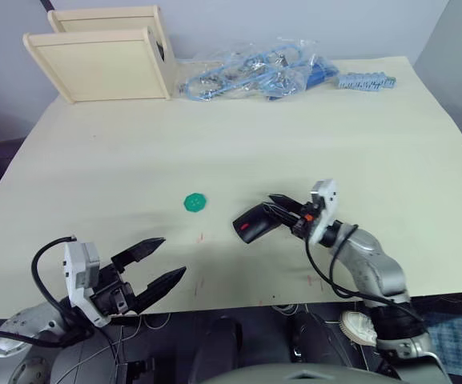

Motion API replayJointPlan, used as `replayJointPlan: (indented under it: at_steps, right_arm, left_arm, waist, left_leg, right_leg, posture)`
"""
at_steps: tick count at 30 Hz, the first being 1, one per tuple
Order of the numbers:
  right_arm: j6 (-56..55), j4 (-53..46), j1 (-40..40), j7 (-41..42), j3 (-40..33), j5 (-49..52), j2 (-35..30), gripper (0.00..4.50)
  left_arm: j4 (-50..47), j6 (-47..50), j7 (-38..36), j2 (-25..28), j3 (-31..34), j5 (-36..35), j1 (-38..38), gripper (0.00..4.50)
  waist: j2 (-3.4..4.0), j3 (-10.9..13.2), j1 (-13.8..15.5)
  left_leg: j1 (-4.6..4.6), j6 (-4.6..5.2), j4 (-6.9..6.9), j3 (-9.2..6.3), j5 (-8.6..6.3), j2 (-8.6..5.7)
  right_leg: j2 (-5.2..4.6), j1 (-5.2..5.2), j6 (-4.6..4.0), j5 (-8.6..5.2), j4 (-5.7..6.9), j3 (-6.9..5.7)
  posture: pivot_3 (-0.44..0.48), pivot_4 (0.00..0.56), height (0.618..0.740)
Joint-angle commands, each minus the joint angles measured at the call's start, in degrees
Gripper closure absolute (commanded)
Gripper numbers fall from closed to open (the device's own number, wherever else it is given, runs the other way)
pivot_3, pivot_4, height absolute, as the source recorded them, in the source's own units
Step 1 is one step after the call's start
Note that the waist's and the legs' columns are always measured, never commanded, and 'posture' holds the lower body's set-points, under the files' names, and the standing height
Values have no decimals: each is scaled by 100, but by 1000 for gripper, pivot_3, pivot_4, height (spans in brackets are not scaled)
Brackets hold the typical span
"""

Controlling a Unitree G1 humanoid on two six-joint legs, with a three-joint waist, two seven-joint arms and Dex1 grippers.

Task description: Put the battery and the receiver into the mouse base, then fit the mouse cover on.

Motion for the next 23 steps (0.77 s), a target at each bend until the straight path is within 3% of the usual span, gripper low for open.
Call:
replayJointPlan:
  at_steps: [1,2,5,6,10,15,23]
  right_arm:
    - [90,-590,335,242,-424,271,-594,2885]
    - [165,-729,509,308,-644,416,-836,2885]
    - [87,-877,1155,599,-1264,561,-1546,2178]
    - [3,-856,1387,694,-1478,604,-1730,1626]
    - [-304,-689,1983,966,-2011,614,-2159,100]
    - [-682,-330,2488,1250,-2523,577,-2412,100]
    - [-847,-134,2700,1383,-2712,647,-2480,100]
  left_arm:
    - [-147,49,269,-100,194,-63,135,0]
    - [-141,70,353,-152,244,-92,188,0]
    - [-72,129,497,-255,399,-161,358,0]
    - [-36,97,540,-297,423,-107,421,0]
    - [-8,54,610,-401,484,-21,638,0]
    - [93,-42,592,-513,590,66,894,0]
    - [68,30,602,-559,582,85,1094,0]
  waist:
    - [-3,1,12]
    - [-2,3,18]
    - [-1,8,32]
    - [-2,9,34]
    - [-14,16,14]
    - [-17,18,9]
    - [-25,22,15]
  left_leg:
    - [0,0,0,1,0,-2]
    - [-1,0,0,0,0,-4]
    - [-1,0,0,-1,0,-4]
    - [-2,0,0,0,0,-4]
    - [2,1,1,31,0,-2]
    - [6,1,1,46,0,7]
    - [3,1,7,50,0,5]
  right_leg:
    - [-1,0,0,0,-2,0]
    - [-1,1,0,0,-2,-2]
    - [-1,1,-1,-2,-2,-2]
    - [0,1,-1,-2,-4,-3]
    - [4,5,-1,-4,-5,-2]
    - [10,6,-14,-19,-5,5]
    - [8,8,-15,-18,-11,8]
  posture:
    - [0,150,740]
    - [0,150,740]
    - [0,150,740]
    - [0,150,740]
    - [0,150,740]
    - [0,150,740]
    - [0,150,740]
